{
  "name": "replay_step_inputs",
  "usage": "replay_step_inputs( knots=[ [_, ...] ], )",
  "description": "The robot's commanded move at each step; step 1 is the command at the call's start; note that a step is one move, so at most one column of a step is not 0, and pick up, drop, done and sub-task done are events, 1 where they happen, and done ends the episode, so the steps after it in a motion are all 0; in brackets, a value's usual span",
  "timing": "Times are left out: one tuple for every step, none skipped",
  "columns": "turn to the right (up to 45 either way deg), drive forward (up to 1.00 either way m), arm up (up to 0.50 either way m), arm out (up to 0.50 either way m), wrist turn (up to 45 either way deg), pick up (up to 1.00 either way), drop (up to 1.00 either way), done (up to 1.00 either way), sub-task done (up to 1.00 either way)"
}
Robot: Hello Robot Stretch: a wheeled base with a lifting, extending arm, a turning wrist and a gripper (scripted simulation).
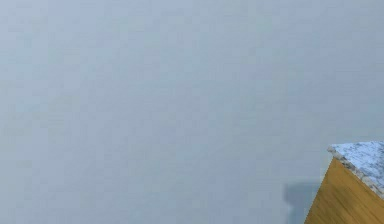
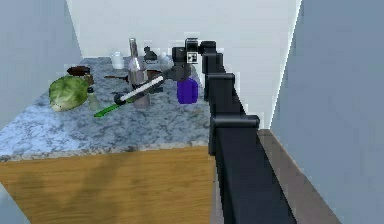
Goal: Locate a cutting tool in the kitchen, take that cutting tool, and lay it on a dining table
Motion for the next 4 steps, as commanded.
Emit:
replay_step_inputs(
  knots=[
    [0.0, 0.0, 0.0, 0.0, -45.0, 0.0, 0.0, 0.0, 0.0],
    [0.0, 0.0, 0.0, 0.0, -12.0, 0.0, 0.0, 0.0, 0.0],
    [0.0, 0.0, 0.0, -0.48, 0.0, 0.0, 0.0, 0.0, 0.0],
    [-45.0, 0.0, 0.0, 0.0, 0.0, 0.0, 0.0, 0.0, 0.0]
  ],
)
